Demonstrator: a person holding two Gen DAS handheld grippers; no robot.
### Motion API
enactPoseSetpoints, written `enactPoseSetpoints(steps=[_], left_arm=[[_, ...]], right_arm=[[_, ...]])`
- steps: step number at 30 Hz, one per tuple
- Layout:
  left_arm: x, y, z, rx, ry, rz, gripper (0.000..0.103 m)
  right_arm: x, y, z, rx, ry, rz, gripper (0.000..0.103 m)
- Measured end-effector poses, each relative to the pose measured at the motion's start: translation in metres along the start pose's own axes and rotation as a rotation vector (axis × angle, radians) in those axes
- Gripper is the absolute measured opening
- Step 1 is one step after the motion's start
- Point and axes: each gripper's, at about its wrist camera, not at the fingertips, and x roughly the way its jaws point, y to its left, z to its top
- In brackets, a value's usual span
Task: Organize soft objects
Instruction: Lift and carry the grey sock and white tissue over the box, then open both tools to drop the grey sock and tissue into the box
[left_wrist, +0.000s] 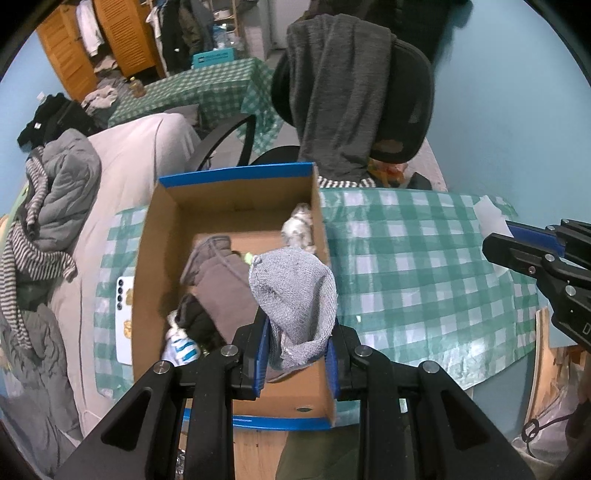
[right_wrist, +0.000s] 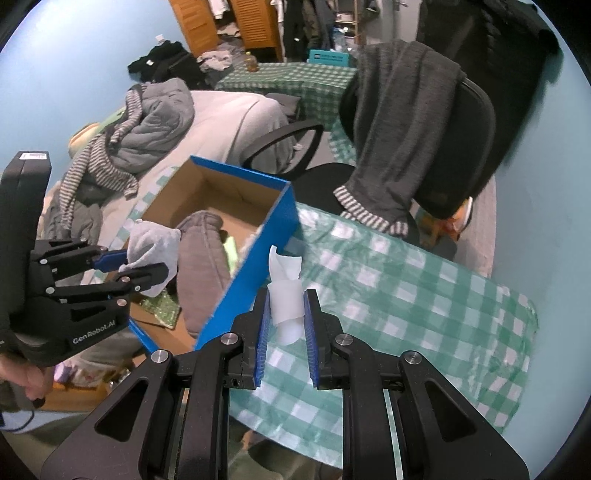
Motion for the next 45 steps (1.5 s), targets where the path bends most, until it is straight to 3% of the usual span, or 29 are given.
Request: enactPoseSetpoints(steps=[16, 30, 45], left_arm=[[0.019, 0.053, -0.008, -0.09, 0.047, 0.031, 0.026], [0.047, 0.083, -0.001, -0.11, 0.088, 0.042, 0.026], [0.074, 0.106, 0.014, -0.14, 0.125, 0.062, 0.031]], right_arm=[[0.05, 0.044, 0.023, -0.054, 0.053, 0.085, 0.017], [0.098, 0.068, 0.049, -0.049, 0.125, 0.149, 0.017], [0.136, 0.085, 0.075, -0.07, 0.166, 0.151, 0.02]])
